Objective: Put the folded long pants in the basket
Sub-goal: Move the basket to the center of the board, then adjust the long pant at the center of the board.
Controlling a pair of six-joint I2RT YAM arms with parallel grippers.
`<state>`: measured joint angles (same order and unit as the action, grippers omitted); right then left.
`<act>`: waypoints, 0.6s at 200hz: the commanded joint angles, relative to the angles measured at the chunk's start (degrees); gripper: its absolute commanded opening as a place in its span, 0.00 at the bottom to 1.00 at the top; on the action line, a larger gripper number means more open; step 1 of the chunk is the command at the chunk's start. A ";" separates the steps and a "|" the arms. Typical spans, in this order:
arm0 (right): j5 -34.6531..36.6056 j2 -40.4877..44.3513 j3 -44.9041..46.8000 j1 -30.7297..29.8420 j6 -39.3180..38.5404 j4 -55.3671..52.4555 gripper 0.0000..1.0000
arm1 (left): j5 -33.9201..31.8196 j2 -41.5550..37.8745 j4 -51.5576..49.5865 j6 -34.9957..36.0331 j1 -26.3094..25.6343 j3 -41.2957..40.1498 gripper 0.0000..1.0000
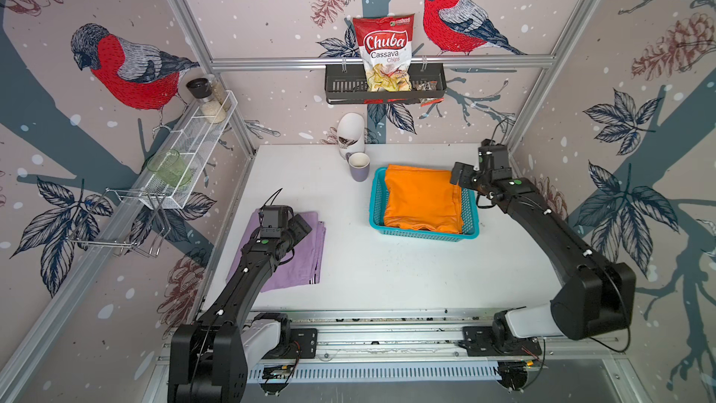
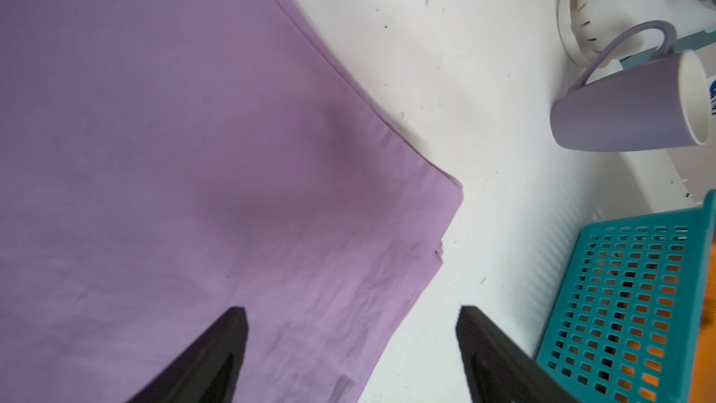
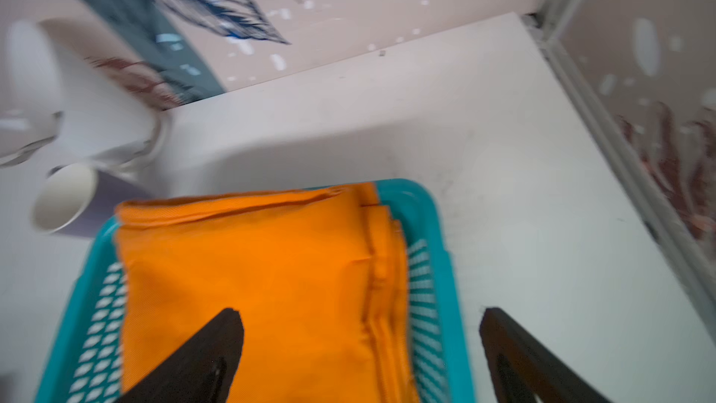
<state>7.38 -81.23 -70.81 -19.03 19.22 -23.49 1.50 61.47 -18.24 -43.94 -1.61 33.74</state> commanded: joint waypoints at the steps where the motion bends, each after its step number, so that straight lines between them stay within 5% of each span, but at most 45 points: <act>1: -0.23 -0.16 -0.28 -8.25 5.56 3.73 0.99 | -0.15 -0.97 0.85 -1.09 1.43 -1.91 0.60; 22: 0.75 -2.47 0.65 -18.91 11.05 8.22 0.98 | 0.81 -1.38 0.79 -1.85 2.22 -3.98 0.35; 66: 0.73 -13.39 -3.01 -34.11 16.96 14.78 0.95 | 4.78 0.90 3.63 -2.53 2.29 -7.35 0.35; 120: -5.53 -26.07 -13.82 -39.33 16.37 11.97 0.92 | 11.99 6.20 14.12 -6.25 2.04 -12.03 0.37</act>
<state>4.62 -104.18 -81.34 -57.84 34.68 -11.18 8.08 65.71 -9.91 -47.18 0.58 23.16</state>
